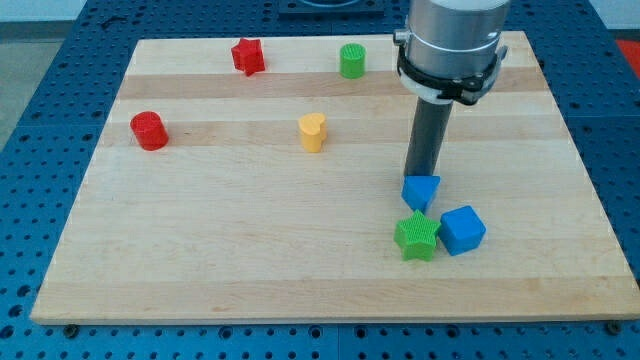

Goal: Point your arm towards the top center

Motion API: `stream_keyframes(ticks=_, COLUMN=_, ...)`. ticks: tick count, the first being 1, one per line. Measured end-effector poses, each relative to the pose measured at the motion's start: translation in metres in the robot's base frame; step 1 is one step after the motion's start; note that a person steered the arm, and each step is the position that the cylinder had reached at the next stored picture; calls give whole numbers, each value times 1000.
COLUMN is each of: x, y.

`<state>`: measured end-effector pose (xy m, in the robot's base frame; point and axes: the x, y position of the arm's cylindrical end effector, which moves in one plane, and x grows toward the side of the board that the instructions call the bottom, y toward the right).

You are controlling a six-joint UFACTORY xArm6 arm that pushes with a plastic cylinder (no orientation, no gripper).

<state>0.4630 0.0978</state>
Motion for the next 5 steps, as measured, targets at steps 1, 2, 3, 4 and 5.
stream_keyframes(ticks=1, x=0, y=0)
stream_keyframes(ticks=2, x=5, y=0)
stream_keyframes(ticks=3, x=-29, y=0)
stream_keyframes(ticks=4, x=-87, y=-25)
stream_keyframes(ticks=5, x=-141, y=-84)
